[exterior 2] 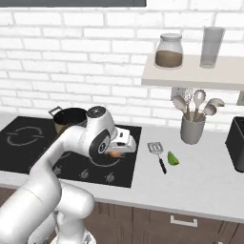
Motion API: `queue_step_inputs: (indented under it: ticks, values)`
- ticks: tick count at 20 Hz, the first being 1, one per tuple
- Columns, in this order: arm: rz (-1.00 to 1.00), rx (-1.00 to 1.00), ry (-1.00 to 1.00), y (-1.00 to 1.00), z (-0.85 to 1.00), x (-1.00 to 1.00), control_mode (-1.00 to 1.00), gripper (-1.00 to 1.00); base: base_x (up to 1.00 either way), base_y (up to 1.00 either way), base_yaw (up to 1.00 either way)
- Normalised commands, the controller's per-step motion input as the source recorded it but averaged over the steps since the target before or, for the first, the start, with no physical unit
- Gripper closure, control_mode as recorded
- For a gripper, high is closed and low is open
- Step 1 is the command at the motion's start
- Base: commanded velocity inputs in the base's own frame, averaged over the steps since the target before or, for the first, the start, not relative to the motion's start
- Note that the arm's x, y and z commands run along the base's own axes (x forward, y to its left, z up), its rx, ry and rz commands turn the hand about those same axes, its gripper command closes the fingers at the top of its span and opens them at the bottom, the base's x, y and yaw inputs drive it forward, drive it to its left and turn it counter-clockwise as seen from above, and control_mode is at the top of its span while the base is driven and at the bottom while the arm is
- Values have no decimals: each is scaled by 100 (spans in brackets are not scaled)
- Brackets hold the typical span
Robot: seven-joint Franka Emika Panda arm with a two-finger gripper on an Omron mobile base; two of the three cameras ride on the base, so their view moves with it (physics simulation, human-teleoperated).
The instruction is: Put the onion and lemon wedge in the pot. Retrieve the spatula and lightly stir the vegetables in the pot.
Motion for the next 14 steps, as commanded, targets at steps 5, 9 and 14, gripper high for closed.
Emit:
queue_step_inputs:
  ticks: [5,9,14]
  values:
    - [44,13,3,100,84,49,-100,100,0,0,0]
    - [37,6,0,100,86,92,-100,100,0,0,0]
    - [27,1,0,100,59,100,-100,100,0,0,0]
